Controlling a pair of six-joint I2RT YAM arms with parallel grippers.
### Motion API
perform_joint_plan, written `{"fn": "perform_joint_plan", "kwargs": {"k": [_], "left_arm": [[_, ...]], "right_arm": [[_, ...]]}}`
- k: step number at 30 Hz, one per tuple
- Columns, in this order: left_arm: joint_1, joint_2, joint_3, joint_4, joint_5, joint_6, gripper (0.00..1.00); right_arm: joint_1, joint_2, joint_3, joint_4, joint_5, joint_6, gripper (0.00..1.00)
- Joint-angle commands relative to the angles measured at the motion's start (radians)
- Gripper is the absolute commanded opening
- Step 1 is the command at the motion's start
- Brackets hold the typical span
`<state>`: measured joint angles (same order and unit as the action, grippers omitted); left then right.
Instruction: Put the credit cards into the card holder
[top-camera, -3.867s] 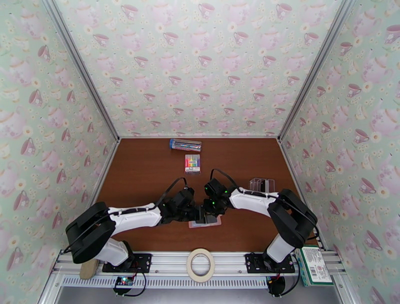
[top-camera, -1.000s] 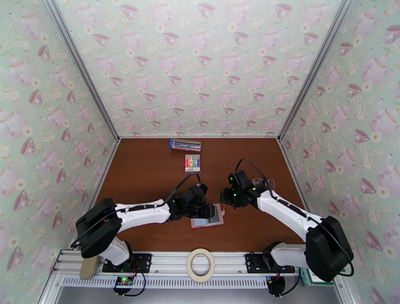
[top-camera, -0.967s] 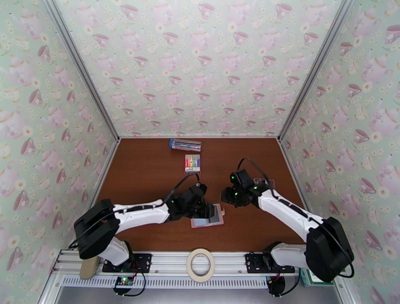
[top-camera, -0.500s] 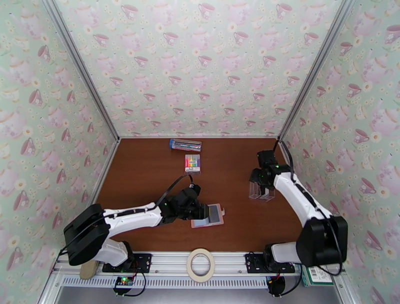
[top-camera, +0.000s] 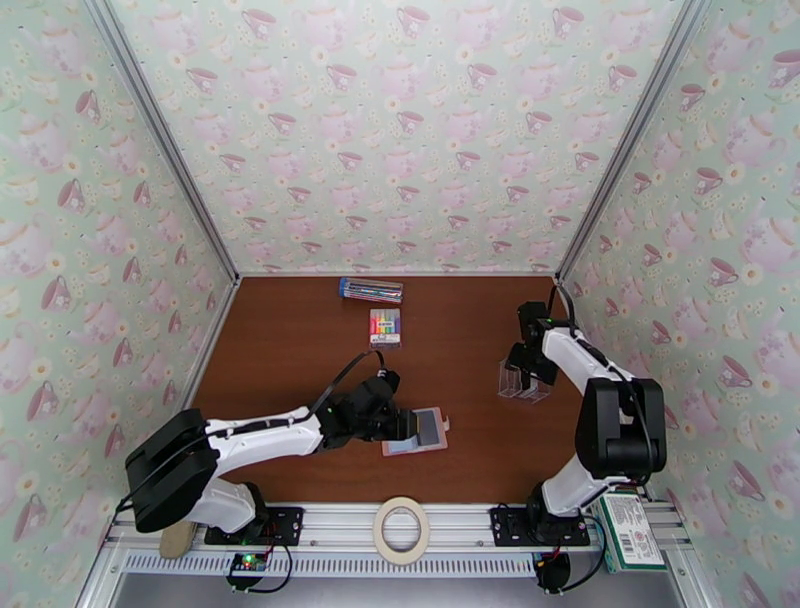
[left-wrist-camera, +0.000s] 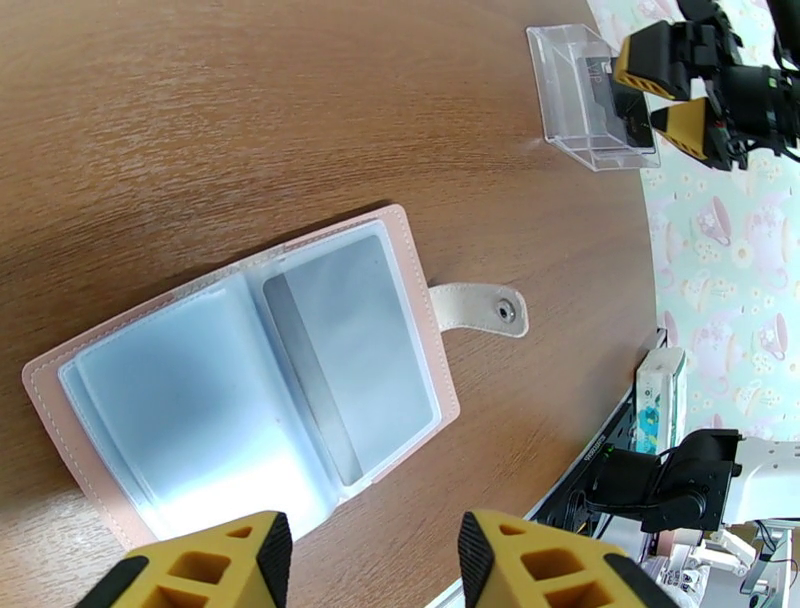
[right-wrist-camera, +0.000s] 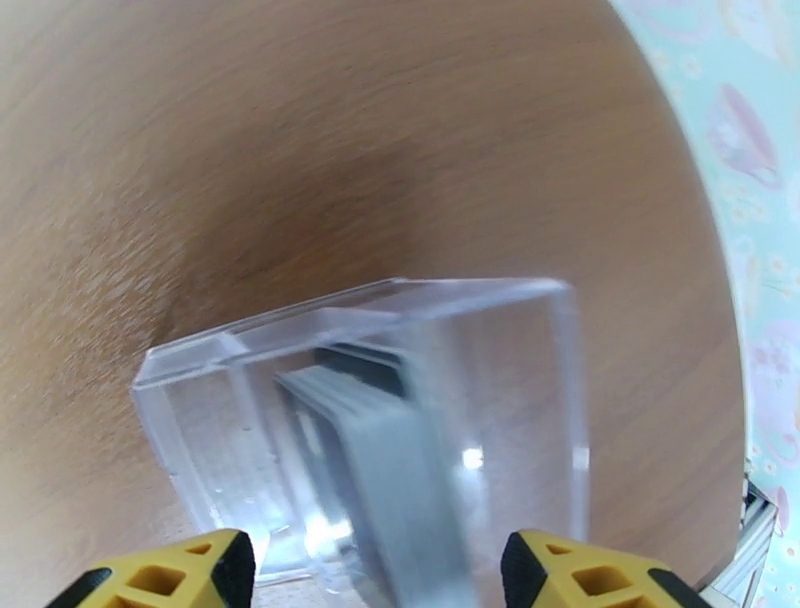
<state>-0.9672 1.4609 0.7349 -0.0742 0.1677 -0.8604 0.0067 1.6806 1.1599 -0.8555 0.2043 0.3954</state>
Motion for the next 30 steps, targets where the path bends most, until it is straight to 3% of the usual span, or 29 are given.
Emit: {"fn": "perform_joint_plan", "kwargs": {"k": [1, 15, 30], "left_arm": [[0.005, 0.008, -0.008, 0.016, 0.007, 0.011, 0.51], [0.005, 0.027, 0.008, 0.016, 0.019, 0.014, 0.51], [0.006, 0.042, 0.017, 0.019, 0.025, 0.015, 0.51]], "right_arm": [[0.0, 0.041, 0.038, 0.001, -0.09, -0.039, 0.67], [0.093, 0.066, 0.071, 0.007, -0.219, -0.109, 0.57], [0.139, 0.056, 0.085, -0.116, -0.083, -0.163, 0.43]]}}
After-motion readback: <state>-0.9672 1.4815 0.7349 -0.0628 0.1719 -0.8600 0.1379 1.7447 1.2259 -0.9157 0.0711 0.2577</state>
